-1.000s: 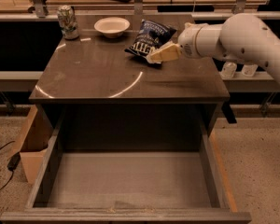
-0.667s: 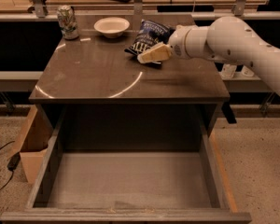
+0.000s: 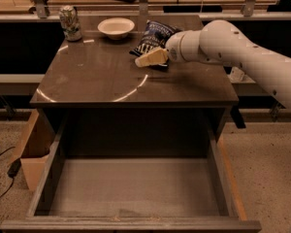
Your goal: Place blue chip bag into top drawer
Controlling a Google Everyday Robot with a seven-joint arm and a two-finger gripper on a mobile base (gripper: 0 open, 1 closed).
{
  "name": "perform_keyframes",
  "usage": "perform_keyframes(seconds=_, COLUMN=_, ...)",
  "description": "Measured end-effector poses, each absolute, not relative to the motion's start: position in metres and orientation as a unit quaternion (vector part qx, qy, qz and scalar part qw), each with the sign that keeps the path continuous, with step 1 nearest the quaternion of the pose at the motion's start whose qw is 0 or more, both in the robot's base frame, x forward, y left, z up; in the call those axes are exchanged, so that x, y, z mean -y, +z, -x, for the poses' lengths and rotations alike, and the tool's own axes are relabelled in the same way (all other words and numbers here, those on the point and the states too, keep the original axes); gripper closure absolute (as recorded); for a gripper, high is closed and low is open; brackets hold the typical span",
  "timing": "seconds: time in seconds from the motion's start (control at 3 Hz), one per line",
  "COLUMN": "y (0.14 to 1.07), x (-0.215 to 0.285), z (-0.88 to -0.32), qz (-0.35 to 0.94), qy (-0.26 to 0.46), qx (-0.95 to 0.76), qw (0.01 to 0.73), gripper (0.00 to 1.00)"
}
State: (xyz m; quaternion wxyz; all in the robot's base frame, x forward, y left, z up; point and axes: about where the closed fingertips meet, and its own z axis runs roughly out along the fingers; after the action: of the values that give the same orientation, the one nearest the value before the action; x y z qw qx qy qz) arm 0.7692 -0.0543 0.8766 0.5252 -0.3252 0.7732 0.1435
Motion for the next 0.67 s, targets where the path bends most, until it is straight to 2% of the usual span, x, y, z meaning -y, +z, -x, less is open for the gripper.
perform_keyframes(seconds=0.33, y=0.8632, x=0.0555, z=-0.7748, qz=0.319, qy=0.144, qx=-0.783, qw=0.515, gripper=0.15)
perform_keyframes(seconds=0.67, y=0.8545, x=0.0534, z=-0.7762, qz=0.322, qy=0.150, qx=-0.783, qw=0.511, gripper=0.38)
